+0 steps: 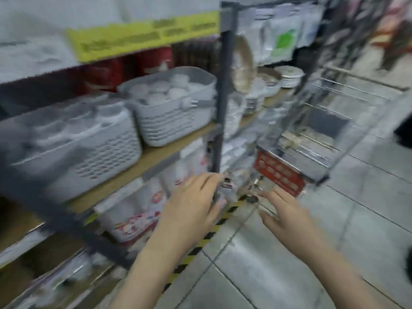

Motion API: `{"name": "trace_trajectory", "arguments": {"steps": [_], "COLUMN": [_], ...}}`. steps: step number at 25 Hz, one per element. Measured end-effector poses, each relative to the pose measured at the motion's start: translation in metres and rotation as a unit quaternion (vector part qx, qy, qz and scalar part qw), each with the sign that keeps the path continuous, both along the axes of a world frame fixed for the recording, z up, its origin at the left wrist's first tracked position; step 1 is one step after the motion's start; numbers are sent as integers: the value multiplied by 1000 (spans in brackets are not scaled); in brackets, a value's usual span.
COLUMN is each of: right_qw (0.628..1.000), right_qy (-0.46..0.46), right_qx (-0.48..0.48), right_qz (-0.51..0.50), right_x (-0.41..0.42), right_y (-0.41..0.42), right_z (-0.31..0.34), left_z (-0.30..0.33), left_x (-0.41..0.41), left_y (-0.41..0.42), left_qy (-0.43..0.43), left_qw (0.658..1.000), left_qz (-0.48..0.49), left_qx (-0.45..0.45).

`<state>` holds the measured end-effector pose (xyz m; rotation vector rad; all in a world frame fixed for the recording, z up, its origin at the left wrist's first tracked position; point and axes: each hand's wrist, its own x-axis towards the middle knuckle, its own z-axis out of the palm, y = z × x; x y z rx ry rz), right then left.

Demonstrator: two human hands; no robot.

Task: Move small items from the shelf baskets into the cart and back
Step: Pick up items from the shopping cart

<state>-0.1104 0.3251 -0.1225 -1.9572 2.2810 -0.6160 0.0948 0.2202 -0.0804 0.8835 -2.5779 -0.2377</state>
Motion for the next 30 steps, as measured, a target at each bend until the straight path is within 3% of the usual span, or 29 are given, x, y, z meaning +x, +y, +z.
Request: {"name": "trace_trajectory", "arguments": {"steps": [3, 7, 15, 20, 25, 30], "right_qw": [989, 968, 963, 956, 936, 935], "right_qy": [-38, -82, -134, -129, -155, -169], "right_qx": [67, 119, 139, 163, 201, 248], "right_qz": [-127, -206, -187, -208, -246, -187], "right_x": [-68, -126, -254, -378, -491, -611], "right_y": [58, 93, 14, -35, -52, -123], "right_z": [-18, -41, -70, -70, -86, -108], "left_z": [-20, -53, -108, -109, -111, -140], "left_x": [-87, -162, -288, -416, -547, -649], "left_y": [17, 18, -62, -127, -158, -186], "left_qy": [-37, -103, -160, -157, -153, -159], "left_qw": [995, 979, 952, 952, 953, 945], "left_qz": [-69, -97, -53, -40, -93, -80], "left_qx": [65, 146, 257, 259, 243, 274]}}
